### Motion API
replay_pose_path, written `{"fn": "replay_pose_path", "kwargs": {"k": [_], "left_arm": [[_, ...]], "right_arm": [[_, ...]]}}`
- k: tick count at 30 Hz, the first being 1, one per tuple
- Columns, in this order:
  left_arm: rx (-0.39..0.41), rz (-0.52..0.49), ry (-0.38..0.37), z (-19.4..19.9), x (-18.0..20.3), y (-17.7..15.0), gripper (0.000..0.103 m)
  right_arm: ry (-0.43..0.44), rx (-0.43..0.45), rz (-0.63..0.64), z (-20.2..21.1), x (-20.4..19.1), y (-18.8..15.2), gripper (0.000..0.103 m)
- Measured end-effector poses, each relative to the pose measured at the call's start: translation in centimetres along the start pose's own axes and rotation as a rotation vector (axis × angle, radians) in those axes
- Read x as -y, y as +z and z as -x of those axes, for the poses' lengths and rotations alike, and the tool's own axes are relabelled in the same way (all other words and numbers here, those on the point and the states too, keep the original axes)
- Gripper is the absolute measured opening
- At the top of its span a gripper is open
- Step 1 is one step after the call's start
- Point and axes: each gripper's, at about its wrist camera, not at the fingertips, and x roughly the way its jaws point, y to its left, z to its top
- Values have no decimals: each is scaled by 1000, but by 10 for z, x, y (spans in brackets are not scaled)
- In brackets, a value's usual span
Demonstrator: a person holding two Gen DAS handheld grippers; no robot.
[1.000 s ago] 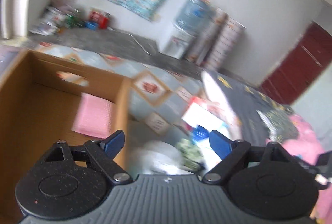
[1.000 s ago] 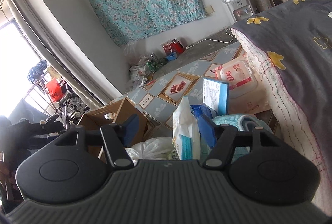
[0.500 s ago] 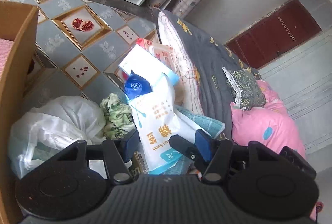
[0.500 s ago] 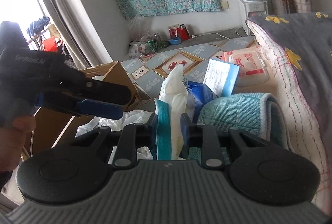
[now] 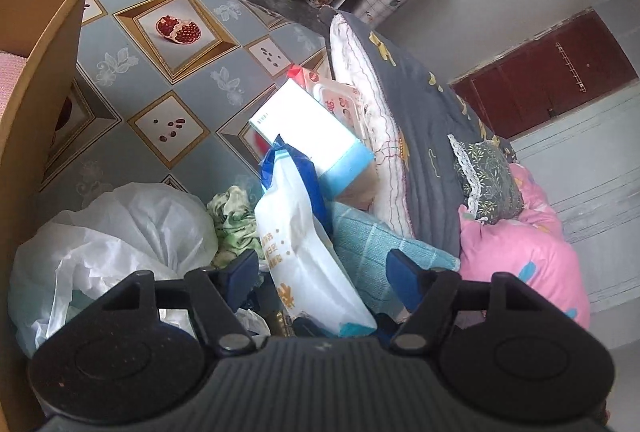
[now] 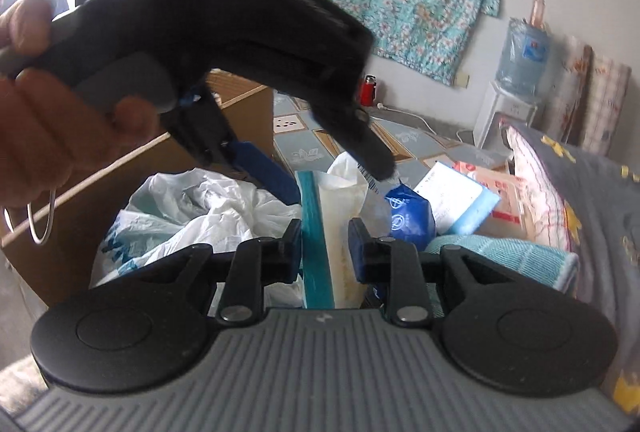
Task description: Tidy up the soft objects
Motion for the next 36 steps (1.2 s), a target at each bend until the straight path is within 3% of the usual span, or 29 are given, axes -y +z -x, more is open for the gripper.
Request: {"fn": "replay_pose_path", "kwargs": {"k": [3, 6, 10, 16, 22, 29, 33, 36], "left_arm": [[-15, 10, 38, -7, -4, 0, 55], [-22, 7, 93, -11, -8, 0, 32], [-23, -6, 100, -11, -14, -1, 24], [20, -56, 69, 2, -14, -4, 20], [71, -106, -15, 31, -5, -11, 19], [149, -146, -121, 86, 4, -21, 18], [201, -147, -187, 126, -2, -27, 18], [237, -129, -226, 152, -13, -31, 18]], "right_arm": [[10, 8, 47, 1, -16, -4, 29], [19, 15, 43, 3, -17, -8, 31], [105, 2, -78, 13, 5, -14, 44], [254, -16, -447, 23, 73, -31, 52], [404, 9, -814, 18, 127, -49, 54], [604, 45, -1004, -1, 136, -41, 58], [765, 56, -1100, -16, 127, -32, 78], [867, 54, -1116, -27, 112, -14, 81]]}}
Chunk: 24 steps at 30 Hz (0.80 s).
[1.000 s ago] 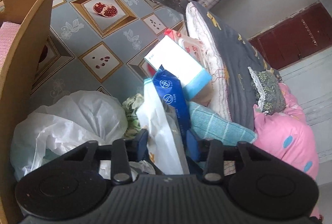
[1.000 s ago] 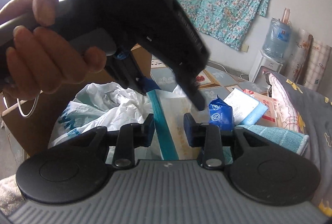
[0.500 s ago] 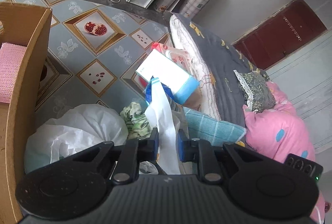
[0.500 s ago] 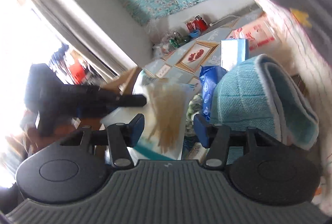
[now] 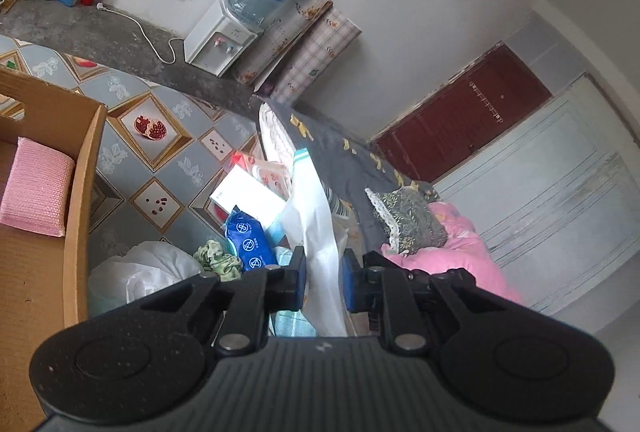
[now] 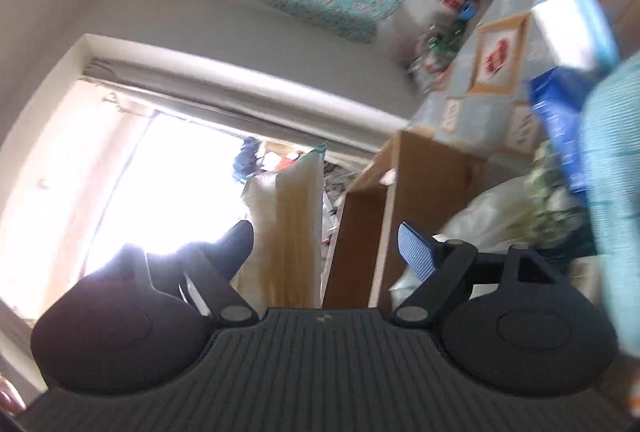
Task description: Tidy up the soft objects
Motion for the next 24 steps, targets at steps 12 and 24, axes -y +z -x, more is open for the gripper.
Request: {"fn": "replay_pose_path", "kwargs": {"k": [12, 24], "left_arm": [[143, 45, 145, 96, -52, 6, 20], [75, 157, 499, 96, -168, 69, 22]], "right_arm": [[-39, -240, 148, -156, -76, -14, 35], [-461, -443, 306, -347, -85, -15, 30]]}}
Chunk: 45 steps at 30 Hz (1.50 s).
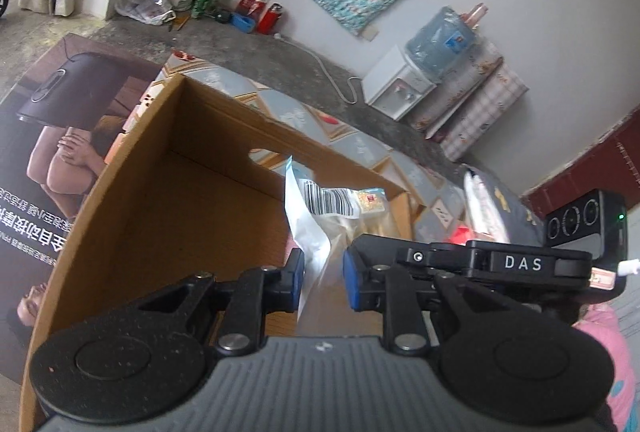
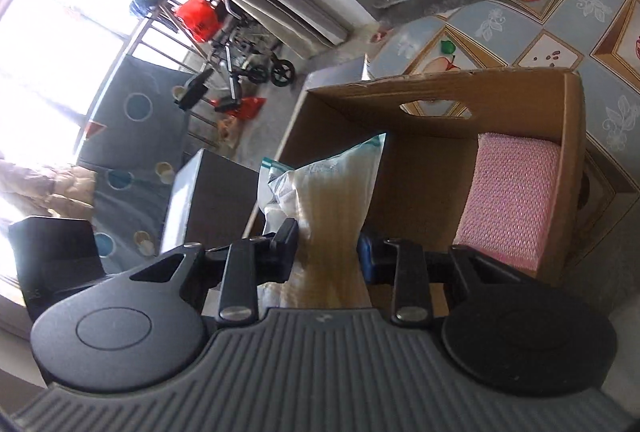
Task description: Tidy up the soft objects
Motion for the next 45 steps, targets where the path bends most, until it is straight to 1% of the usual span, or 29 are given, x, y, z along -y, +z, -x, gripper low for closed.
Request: {"fn": "replay_pose_path", "kwargs": {"k": [2, 3, 5, 7, 10, 12, 14, 15, 18, 20, 24, 26, 27, 29, 31, 32, 34, 37, 39, 42, 45], "left_arm": [[-15, -3, 53, -16, -9, 11, 21], [-22, -12, 81, -23, -13, 16, 17], [-39, -29, 132, -40, -19, 24, 17], [-60, -33, 166, -55, -24, 31, 16], [-88, -27, 209, -72, -35, 34, 15], [-102, -2, 214, -78, -42, 35, 15], [-107, 8, 219, -81, -45, 34, 15], [-113, 9, 222, -81, -46, 34, 15], [-130, 6, 227, -81, -46, 31, 16], [-128, -7, 232, -78, -43, 29, 19], [-123, 2, 233, -77, -41, 26, 23], [-119, 11, 226, -76, -38, 26, 25], [-116, 12, 220, -73, -36, 25, 27], [-107, 8, 196, -67, -29, 24, 41], [-84, -3, 168, -56, -19, 17, 45], [-69, -15, 154, -49, -13, 14, 48], [-34, -53, 130, -33, 3, 5, 52], [29, -140, 107, -11, 33, -11, 58], [59, -192, 73, 2, 54, -22, 61], [85, -252, 17, 14, 83, -38, 67], [91, -297, -18, 17, 111, -55, 72]], "right_arm": [[-56, -19, 17, -24, 1, 13, 30], [-77, -27, 13, -35, 2, 18, 29], [-99, -41, -5, -55, 7, 27, 29], [-120, -52, -23, -70, 16, 30, 29], [-185, -37, -26, -91, 32, 36, 32], [-231, -39, -22, -97, 38, 37, 34], [-235, -44, -19, -98, 43, 36, 42], [-237, -39, -18, -97, 44, 35, 44], [-247, -2, 30, -86, 38, 34, 44], [-252, 30, 67, -76, 33, 34, 44], [-249, 77, 87, -55, 26, 35, 44], [-235, 97, 104, -41, 20, 34, 44], [-229, 107, 114, -33, 17, 32, 44], [-220, 137, 143, -8, 5, 26, 48], [-210, 177, 171, 21, -2, 19, 56], [-205, 197, 181, 38, -5, 14, 58], [-207, 243, 195, 76, -6, 5, 65], [-257, 307, 211, 135, -1, -12, 69], [-296, 338, 198, 171, 9, -24, 70], [-348, 377, 147, 224, 33, -47, 71], [-395, 412, 94, 263, 58, -74, 71]]}}
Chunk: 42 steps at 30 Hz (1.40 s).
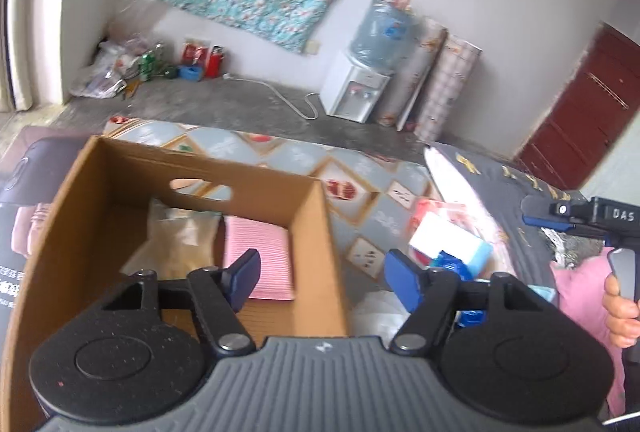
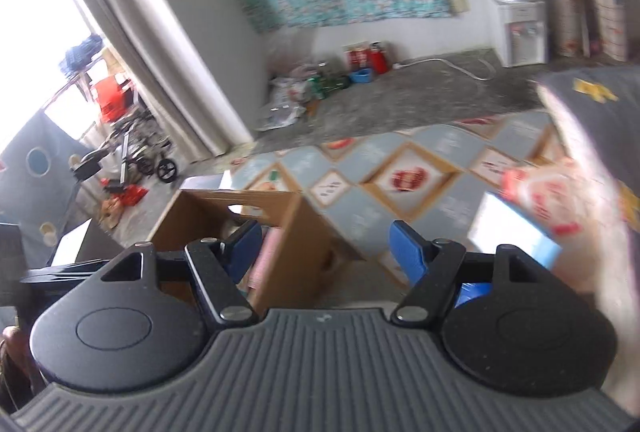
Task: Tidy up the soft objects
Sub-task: 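Grasp the blue-and-white boxed package upright with the right gripper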
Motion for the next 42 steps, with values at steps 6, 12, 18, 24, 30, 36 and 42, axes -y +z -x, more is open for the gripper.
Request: {"fn": "replay_pose_path", "kwargs": {"k": [6, 12, 18, 24, 30, 36, 42], "left_arm": [[-57, -92, -45, -11, 67, -28, 73], [-96, -108, -111, -35, 120, -56, 72], [-118, -178, -202, -61, 175, -93, 68], [-118, -254, -210, -92, 214, -117, 63], [-114, -148, -180, -114, 204, -91, 57], [-128, -35, -119, -131, 178, -67, 48], [-123, 48, -94, -131, 147, -54, 47]], "right_arm": [[-42, 31, -105, 47, 70, -45, 71], [-63, 55, -182, 69, 118, -84, 71], [-72, 76, -246, 75, 158, -116, 71], [-88, 62, -272, 68, 184, -120, 71], [-33, 55, -230, 51, 192, -75, 71], [-44, -111, -190, -41, 216, -21, 69], [-103, -255, -143, -126, 231, -3, 55]]}}
